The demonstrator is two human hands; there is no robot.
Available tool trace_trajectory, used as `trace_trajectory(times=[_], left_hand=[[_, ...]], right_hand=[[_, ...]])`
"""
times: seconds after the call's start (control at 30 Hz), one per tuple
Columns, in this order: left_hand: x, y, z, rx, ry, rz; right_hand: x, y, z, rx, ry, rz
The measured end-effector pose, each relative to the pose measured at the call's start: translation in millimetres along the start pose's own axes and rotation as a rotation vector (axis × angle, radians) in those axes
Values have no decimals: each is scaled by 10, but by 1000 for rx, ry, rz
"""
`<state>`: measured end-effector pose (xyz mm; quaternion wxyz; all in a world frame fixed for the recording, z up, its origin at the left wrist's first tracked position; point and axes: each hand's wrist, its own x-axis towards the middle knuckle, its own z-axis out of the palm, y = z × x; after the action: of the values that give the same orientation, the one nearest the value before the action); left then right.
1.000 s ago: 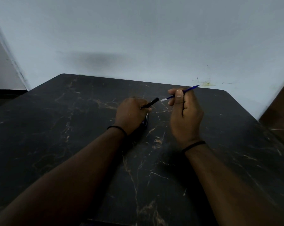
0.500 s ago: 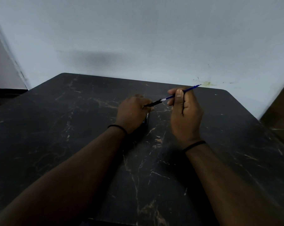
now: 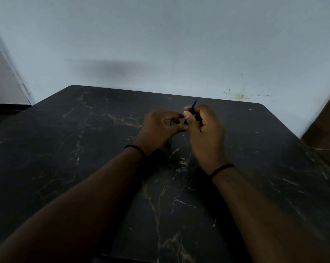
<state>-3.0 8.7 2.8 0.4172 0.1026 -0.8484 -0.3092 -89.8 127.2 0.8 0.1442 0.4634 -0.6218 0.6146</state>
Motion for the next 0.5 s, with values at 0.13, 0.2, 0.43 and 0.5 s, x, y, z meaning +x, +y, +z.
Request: trace_trajectory(times=[0.13, 0.2, 0.43, 0.5], left_hand=[[46, -177, -137, 336, 230, -210], [27, -234, -217, 514, 273, -343], [18, -216, -152, 619, 41, -421], [9, -209, -123, 590, -37, -441]], right_hand=[[9, 26, -31, 36, 52, 46], [14, 48, -35, 5, 46, 50], [-7, 105, -15, -80, 27, 46], [-9, 110, -16, -78, 17, 59]])
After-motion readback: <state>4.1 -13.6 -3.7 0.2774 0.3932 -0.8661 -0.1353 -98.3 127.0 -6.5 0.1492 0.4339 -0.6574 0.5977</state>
